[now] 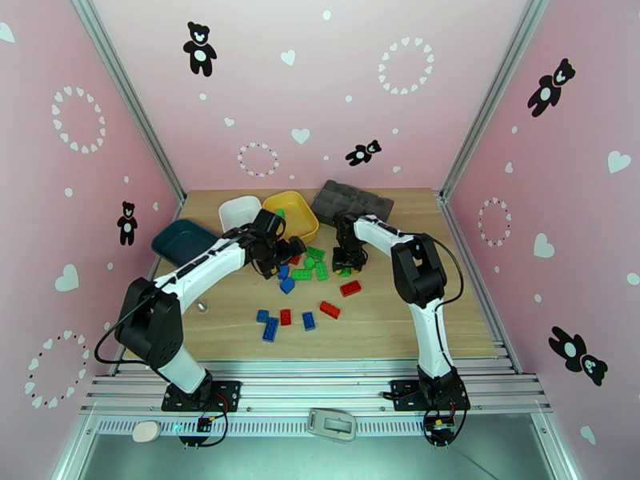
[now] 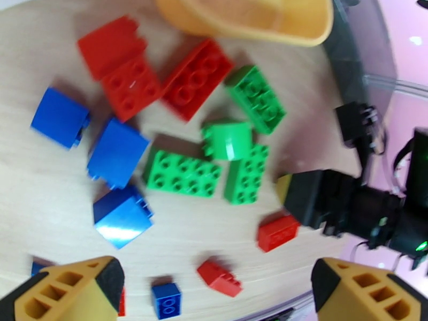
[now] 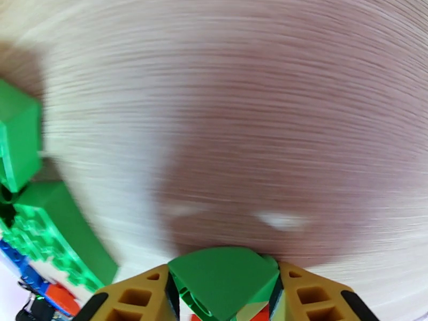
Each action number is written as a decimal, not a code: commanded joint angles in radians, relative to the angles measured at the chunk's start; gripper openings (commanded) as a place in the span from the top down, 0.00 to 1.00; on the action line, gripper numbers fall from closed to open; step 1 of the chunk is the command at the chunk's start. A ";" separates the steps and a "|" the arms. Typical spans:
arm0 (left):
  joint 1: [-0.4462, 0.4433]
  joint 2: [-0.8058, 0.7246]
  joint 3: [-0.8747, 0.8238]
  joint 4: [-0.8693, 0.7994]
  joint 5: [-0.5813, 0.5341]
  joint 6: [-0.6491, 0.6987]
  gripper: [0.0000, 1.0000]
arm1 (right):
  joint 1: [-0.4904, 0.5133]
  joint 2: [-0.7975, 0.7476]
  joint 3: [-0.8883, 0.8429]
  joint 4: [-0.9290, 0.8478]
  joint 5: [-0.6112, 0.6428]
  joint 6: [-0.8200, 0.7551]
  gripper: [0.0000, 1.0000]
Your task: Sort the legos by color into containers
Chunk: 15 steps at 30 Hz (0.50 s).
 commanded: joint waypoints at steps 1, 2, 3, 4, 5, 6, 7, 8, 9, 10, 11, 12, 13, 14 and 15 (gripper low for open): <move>0.053 0.032 0.042 0.084 0.095 -0.026 0.02 | 0.002 -0.064 0.042 0.061 -0.123 0.066 0.62; 0.071 0.042 0.047 0.111 0.117 -0.040 0.01 | 0.003 -0.062 0.055 0.078 -0.155 0.085 0.62; 0.088 0.051 0.051 0.138 0.138 -0.057 0.02 | 0.006 -0.059 0.069 0.098 -0.184 0.106 0.62; 0.103 0.059 0.053 0.161 0.159 -0.074 0.02 | 0.007 -0.058 0.080 0.119 -0.208 0.127 0.63; 0.118 0.070 0.058 0.195 0.180 -0.095 0.02 | 0.008 -0.053 0.096 0.142 -0.236 0.151 0.63; 0.132 0.079 0.059 0.224 0.197 -0.112 0.02 | 0.009 -0.046 0.110 0.162 -0.258 0.171 0.63; 0.146 0.092 0.063 0.256 0.216 -0.137 0.02 | 0.012 -0.036 0.134 0.184 -0.279 0.193 0.63; 0.159 0.102 0.067 0.289 0.230 -0.159 0.02 | 0.012 -0.023 0.159 0.203 -0.300 0.216 0.63; 0.170 0.115 0.071 0.317 0.245 -0.179 0.02 | 0.015 -0.005 0.186 0.221 -0.320 0.240 0.63; 0.179 0.128 0.079 0.336 0.255 -0.195 0.02 | 0.014 0.011 0.214 0.235 -0.335 0.262 0.63; 0.186 0.141 0.085 0.358 0.264 -0.210 0.02 | 0.014 0.033 0.249 0.250 -0.350 0.287 0.63; 0.193 0.155 0.093 0.382 0.276 -0.227 0.02 | 0.014 0.059 0.285 0.264 -0.364 0.312 0.62; 0.200 0.167 0.095 0.404 0.282 -0.242 0.02 | 0.014 0.079 0.320 0.276 -0.372 0.336 0.62; 0.209 0.180 0.095 0.433 0.290 -0.267 0.02 | 0.015 0.104 0.361 0.290 -0.381 0.363 0.62; 0.218 0.193 0.092 0.469 0.298 -0.297 0.02 | 0.015 0.132 0.398 0.312 -0.390 0.393 0.62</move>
